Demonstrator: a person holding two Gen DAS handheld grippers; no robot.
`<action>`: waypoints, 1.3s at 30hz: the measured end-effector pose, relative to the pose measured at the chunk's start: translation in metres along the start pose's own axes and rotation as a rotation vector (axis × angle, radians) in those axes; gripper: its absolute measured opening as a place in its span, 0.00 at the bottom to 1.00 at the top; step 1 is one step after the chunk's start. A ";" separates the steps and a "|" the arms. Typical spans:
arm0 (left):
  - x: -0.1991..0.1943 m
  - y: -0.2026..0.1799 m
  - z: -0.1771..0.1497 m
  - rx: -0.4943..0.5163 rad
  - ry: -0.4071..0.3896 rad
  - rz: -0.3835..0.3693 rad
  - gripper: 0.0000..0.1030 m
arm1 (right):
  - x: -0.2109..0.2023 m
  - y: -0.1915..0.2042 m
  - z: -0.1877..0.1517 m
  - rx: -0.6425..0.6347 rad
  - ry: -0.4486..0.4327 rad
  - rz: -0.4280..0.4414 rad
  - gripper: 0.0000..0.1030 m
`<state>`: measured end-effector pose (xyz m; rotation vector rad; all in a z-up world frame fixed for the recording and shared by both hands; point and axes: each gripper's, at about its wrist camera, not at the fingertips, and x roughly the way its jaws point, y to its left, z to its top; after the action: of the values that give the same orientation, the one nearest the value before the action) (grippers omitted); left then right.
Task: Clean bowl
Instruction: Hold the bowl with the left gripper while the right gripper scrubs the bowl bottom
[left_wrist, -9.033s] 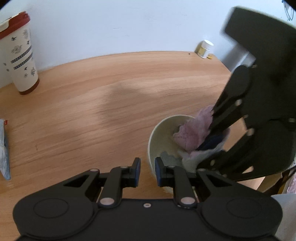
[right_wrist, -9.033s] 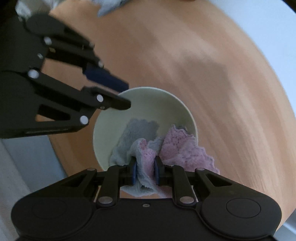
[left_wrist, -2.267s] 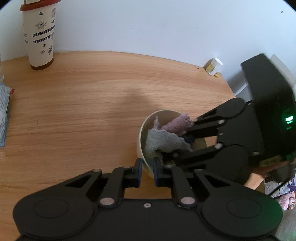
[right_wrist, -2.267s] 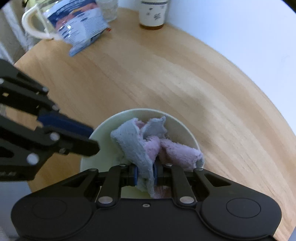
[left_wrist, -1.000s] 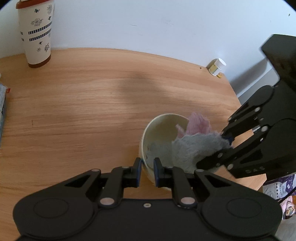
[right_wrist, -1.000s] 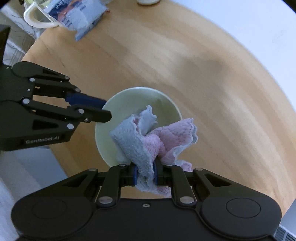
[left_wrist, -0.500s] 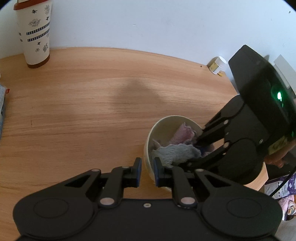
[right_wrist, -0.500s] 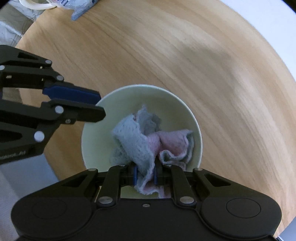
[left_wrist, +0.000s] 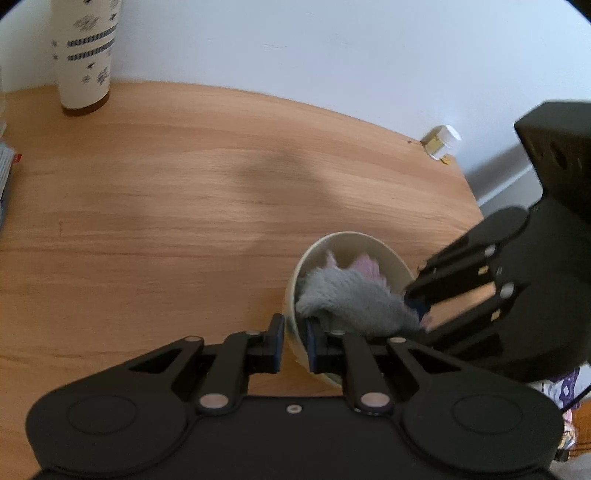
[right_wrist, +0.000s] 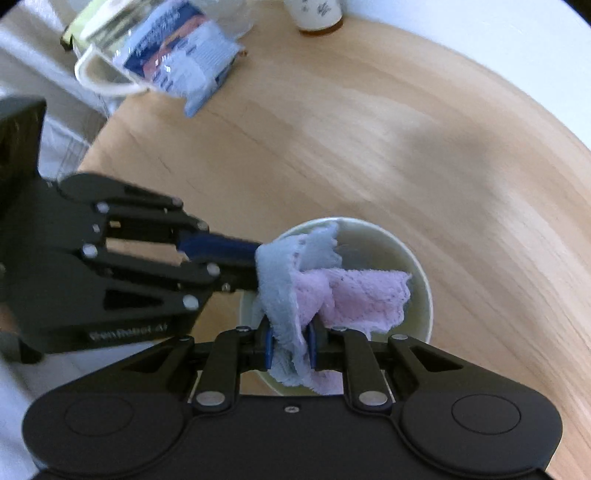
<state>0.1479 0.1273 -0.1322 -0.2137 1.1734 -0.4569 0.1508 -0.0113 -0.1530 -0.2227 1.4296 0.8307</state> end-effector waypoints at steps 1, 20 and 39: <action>0.000 0.000 0.000 -0.001 0.000 0.004 0.09 | 0.006 0.002 0.001 -0.013 0.008 0.004 0.19; 0.010 -0.024 -0.009 0.291 -0.031 0.008 0.12 | 0.035 0.047 -0.003 -0.297 0.164 -0.460 0.17; 0.018 -0.020 0.003 0.248 -0.053 0.046 0.06 | 0.023 0.066 -0.012 -0.460 -0.003 -0.094 0.18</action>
<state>0.1514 0.1015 -0.1380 0.0154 1.0574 -0.5474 0.0987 0.0370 -0.1536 -0.6322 1.1998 1.0730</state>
